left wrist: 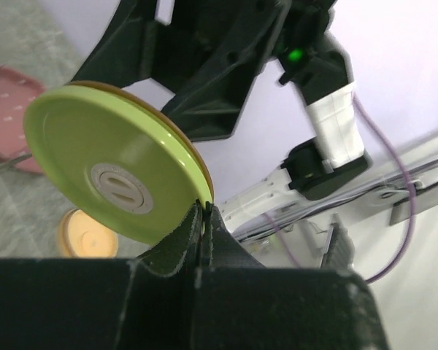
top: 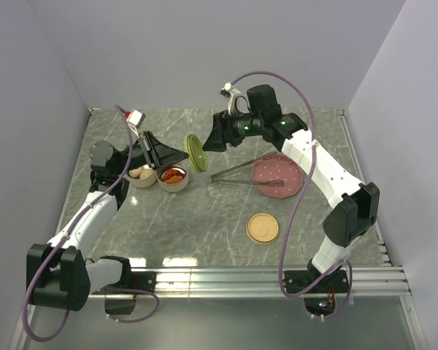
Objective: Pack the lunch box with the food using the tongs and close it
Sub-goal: Pass the lid of the lunch box from the right arm to the left, then put the lid back on the lunch box
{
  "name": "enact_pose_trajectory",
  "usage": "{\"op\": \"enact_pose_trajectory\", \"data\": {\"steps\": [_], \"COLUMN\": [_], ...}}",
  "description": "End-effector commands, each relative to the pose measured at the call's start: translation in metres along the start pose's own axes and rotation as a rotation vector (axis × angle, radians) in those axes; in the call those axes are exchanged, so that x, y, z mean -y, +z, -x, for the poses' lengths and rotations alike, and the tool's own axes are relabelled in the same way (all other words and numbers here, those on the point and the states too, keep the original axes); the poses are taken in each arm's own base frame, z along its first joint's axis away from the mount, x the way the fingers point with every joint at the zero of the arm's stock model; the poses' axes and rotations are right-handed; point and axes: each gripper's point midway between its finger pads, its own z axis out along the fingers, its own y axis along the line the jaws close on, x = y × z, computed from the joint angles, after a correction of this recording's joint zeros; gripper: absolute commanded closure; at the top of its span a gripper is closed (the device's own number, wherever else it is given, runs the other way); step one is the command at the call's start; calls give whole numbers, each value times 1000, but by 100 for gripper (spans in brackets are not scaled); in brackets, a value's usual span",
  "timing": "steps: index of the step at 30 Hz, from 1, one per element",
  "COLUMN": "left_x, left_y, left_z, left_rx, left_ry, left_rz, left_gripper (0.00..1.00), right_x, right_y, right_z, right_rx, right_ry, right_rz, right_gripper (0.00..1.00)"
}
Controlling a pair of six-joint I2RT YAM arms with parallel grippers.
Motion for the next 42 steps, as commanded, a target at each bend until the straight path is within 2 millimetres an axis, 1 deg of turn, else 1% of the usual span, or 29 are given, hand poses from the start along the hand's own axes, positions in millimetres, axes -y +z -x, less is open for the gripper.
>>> {"op": "enact_pose_trajectory", "data": {"steps": [1, 2, 3, 4, 5, 6, 7, 8, 9, 10, 11, 13, 16, 17, 18, 19, 20, 22, 23, 25, 26, 27, 28, 29, 31, 32, 36, 38, 42], "left_x": [5, -7, -5, -11, -25, -24, -33, -43, -43, -55, -60, -75, -91, -92, -97, -103, -106, -113, -117, -124, -130, -134, -137, -143, -153, -159, -171, -178, -192], "left_y": [-1, -3, -2, -3, -8, -6, -9, -15, -16, -20, -24, -32, -43, -41, -47, -52, -48, -54, -51, -52, -48, -47, -48, -43, -47, -43, -40, -37, -37], "left_z": [4, -2, 3, 5, -4, 5, 6, -1, 5, 11, 9, 17, 21, 27, 24, 29, 33, 32, 34, 31, 29, 27, 23, 16, 17, 12, 20, 18, 17], "left_rx": [-44, -73, -79, -91, -133, -134, -158, -190, -204, -213, -248, -279, -357, -371, -424, -445, -470, -542, -582, -656, -703, -742, -779, -826, -886, -922, -1004, -1058, -1129], "left_ry": [201, 145, 178, 271, 200, 247, 330, 296, 327, 406, 384, 471, 561, 595, 624, 649, 674, 710, 742, 786, 816, 844, 855, 872, 918, 932, 1030, 1045, 1077], "left_rz": [41, 99, 116, 137, 204, 232, 265, 323, 350, 409, 454, 542, 653, 672, 702, 752, 764, 805, 837, 873, 906, 915, 928, 933, 990, 993, 1059, 1070, 1110], "left_gripper": [100, 100, 100, 100, 100, 100, 100, 100, 100, 100, 99, 100, 100, 100, 100, 100, 100, 100, 100, 100, 100, 100, 100, 100, 100, 100, 100, 100, 100], "right_x": [6, 12, 15, 17, 25, 29, 32, 35, 41, 43, 49, 53, 59, 59, 61, 62, 63, 64, 66, 67, 68, 69, 69, 71, 74, 77, 83, 89, 94], "right_y": [-18, -23, -26, -30, -36, -38, -42, -44, -48, -52, -56, -61, -68, -70, -71, -72, -73, -75, -76, -78, -79, -80, -81, -84, -87, -92, -109, -118, -127], "right_z": [13, 14, 11, 12, 12, 8, 6, 5, 1, 0, -3, -4, -6, -6, -6, -6, -7, -7, -7, -6, -5, -5, -5, -4, -2, 1, 8, 10, 9], "right_rx": [41, 47, 40, 44, 50, 38, 38, 34, 28, 30, 26, 29, 28, 26, 28, 28, 26, 26, 26, 31, 32, 32, 33, 37, 41, 49, 80, 97, 112], "right_ry": [-17, -12, -3, -1, 3, 14, 18, 15, 30, 25, 36, 29, 34, 36, 39, 40, 41, 45, 49, 46, 47, 48, 44, 46, 43, 44, 55, 68, 87], "right_rz": [-37, -49, -50, -53, -70, -76, -82, -86, -101, -107, -120, -137, -160, -163, -167, -171, -173, -178, -183, -190, -198, -204, -207, -216, -228, -242, -262, -275, -278], "right_gripper": [23, 23, 22, 22, 22, 22, 22, 23, 22, 23, 23, 22, 22, 22, 22, 22, 22, 22, 22, 22, 20, 15, 8, 0, 0, 0, 0, 0, 0]}}
